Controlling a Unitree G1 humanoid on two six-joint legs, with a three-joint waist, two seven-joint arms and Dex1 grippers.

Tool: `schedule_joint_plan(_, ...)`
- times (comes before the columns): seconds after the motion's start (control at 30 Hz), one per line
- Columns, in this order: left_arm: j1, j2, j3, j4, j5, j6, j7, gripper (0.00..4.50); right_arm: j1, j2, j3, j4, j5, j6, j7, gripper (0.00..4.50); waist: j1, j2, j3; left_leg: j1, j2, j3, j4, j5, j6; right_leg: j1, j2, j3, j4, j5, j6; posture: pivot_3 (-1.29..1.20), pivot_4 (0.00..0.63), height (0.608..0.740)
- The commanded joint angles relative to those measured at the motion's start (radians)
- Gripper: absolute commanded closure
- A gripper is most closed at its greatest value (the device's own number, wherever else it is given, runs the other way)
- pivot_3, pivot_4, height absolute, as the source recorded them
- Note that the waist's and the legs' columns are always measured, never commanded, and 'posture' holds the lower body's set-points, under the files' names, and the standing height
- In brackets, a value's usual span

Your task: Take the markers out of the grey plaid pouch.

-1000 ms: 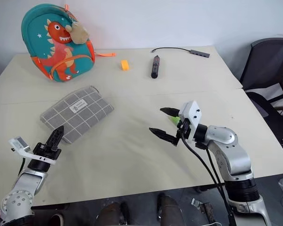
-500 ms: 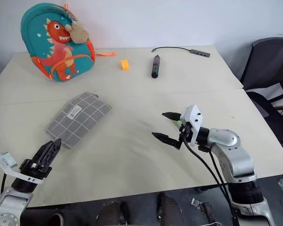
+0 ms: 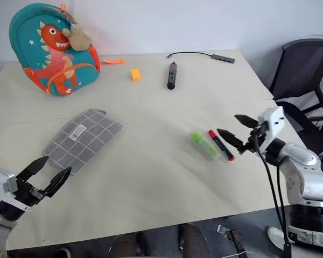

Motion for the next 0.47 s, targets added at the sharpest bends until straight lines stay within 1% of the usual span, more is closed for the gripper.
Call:
schedule_joint_plan(0.03, 0.013, 0.005, 0.034, 0.046, 0.048, -0.057, 0.013, 0.03, -0.001, -0.006, -0.056, 0.076, -0.048, -0.108, -0.065, 0.0, -0.007, 0.0, 0.0, 0.0, 0.0, 0.0, 0.001, 0.0, 0.0, 0.0, 0.0, 0.0, 0.0, -0.001, -0.003, 0.0, 0.15, 0.74)
schedule_joint_plan(0.07, 0.009, 0.0, 0.042, 0.064, 0.053, -0.095, -0.002, 0.03, 0.004, -0.004, -0.059, 0.091, -0.057, -0.127, -0.072, 0.0, -0.01, 0.0, 0.0, 0.0, 0.0, 0.0, 0.002, 0.0, 0.001, 0.0, 0.0, 0.001, 0.0, -0.003, -0.006, 0.0, 0.15, 0.74)
schedule_joint_plan(0.23, 0.029, 0.005, 0.071, 0.109, 0.066, -0.112, 0.013, 0.03, 0.056, -0.018, -0.05, 0.135, -0.075, -0.173, -0.05, 0.0, -0.013, 0.0, 0.0, 0.003, -0.004, -0.001, 0.002, 0.001, 0.003, 0.001, 0.0, 0.008, 0.0, -0.002, -0.005, 0.0, 0.15, 0.74)
schedule_joint_plan(0.3, 0.041, -0.001, 0.084, 0.122, 0.065, -0.106, 0.026, 0.03, 0.068, -0.027, -0.054, 0.155, -0.083, -0.187, -0.051, 0.0, -0.014, 0.001, 0.001, 0.006, -0.005, -0.001, 0.001, 0.001, 0.003, 0.002, 0.0, 0.01, 0.0, -0.002, -0.005, 0.0, 0.15, 0.74)
schedule_joint_plan(0.47, 0.055, 0.007, 0.09, 0.136, 0.071, -0.096, 0.04, 0.03, 0.072, -0.03, -0.046, 0.164, -0.088, -0.206, -0.047, 0.0, -0.018, 0.001, 0.001, 0.01, -0.007, -0.001, -0.002, 0.001, 0.004, 0.003, 0.0, 0.014, 0.0, -0.002, -0.005, 0.0, 0.15, 0.74)
